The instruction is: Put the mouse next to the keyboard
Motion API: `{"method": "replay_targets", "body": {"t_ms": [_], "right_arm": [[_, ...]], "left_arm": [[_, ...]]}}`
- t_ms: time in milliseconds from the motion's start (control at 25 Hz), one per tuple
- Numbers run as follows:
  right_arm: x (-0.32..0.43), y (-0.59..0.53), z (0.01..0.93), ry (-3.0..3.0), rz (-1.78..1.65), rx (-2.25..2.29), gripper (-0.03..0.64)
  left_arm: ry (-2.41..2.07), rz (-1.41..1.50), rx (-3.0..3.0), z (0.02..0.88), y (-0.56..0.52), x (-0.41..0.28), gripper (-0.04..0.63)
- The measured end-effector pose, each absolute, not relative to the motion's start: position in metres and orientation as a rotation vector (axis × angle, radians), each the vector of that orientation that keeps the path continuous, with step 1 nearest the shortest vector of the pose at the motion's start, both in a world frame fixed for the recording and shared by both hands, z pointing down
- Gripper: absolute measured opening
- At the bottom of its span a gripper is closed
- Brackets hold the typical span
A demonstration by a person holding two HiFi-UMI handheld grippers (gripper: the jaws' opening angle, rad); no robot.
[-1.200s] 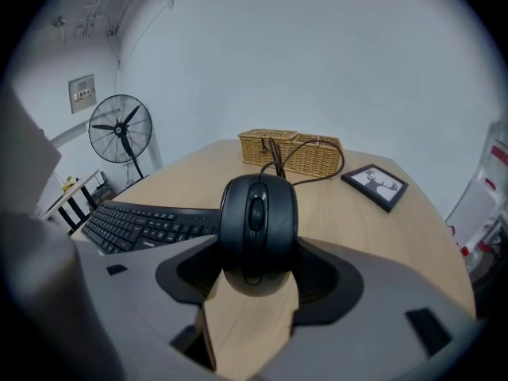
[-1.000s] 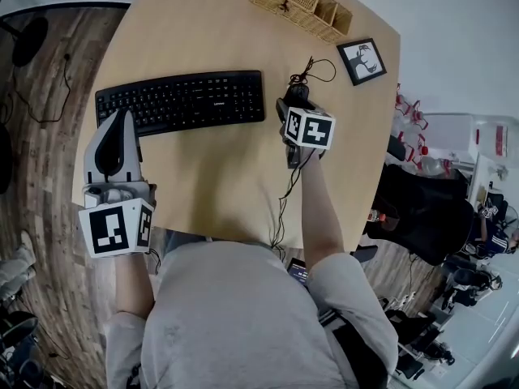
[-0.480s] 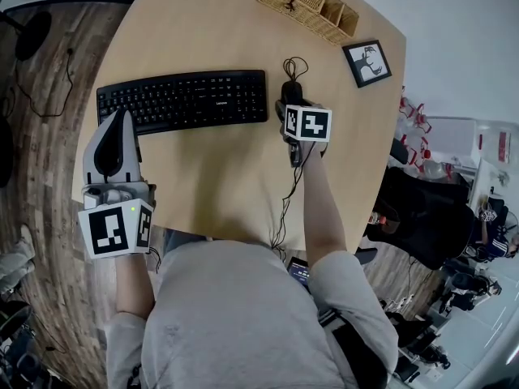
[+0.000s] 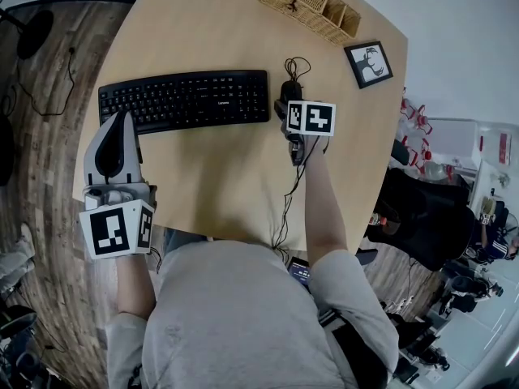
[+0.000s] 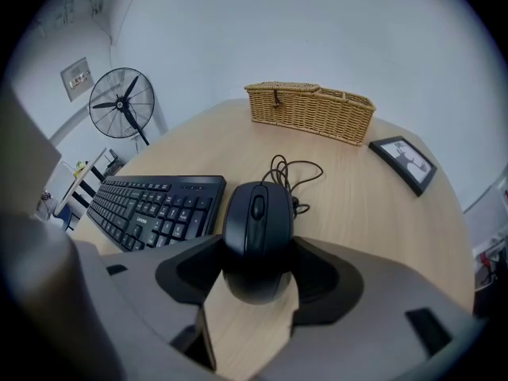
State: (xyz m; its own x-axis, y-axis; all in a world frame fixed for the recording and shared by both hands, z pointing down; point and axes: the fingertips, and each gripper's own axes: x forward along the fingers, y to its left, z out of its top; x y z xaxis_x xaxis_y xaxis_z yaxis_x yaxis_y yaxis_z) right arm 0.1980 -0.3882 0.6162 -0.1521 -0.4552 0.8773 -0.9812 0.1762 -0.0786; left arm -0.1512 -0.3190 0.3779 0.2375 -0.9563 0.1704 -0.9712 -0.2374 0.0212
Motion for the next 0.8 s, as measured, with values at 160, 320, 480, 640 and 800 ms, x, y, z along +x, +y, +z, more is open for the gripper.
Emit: {"method": "replay_targets", "body": {"t_ms": [160,320,480,640,800], "right_arm": [[0.195,-0.387,0.615,-1.726,0.898,1.351,0.256],[0.194,-0.388,0.616,-1.711,0.860,1.340,0.256],[0.192,-0.388,0.618,-1.697,0.835,1.288,0.256],[0.190,-0.387,0.619,-1.660,0.800,1.231,0.256],[0.190,-0.389,0.618,-1.656,0.802,1.265,0.258]], "left_arm": [[-1.863,0.187,2.366,0.378,-0.317,-0.153,0.011],[-1.867,0.184,2.360,0.378,-0.315,-0.155,0.011],[-1.866,0.185,2.359,0.378,-0.314,-0.155,0.011],[-1.865,0.183,2.361,0.377,-0.312,-0.154,0.011],[-1.866,0.181,2.364,0.375,-0.308,-0.154,0.011]]}}
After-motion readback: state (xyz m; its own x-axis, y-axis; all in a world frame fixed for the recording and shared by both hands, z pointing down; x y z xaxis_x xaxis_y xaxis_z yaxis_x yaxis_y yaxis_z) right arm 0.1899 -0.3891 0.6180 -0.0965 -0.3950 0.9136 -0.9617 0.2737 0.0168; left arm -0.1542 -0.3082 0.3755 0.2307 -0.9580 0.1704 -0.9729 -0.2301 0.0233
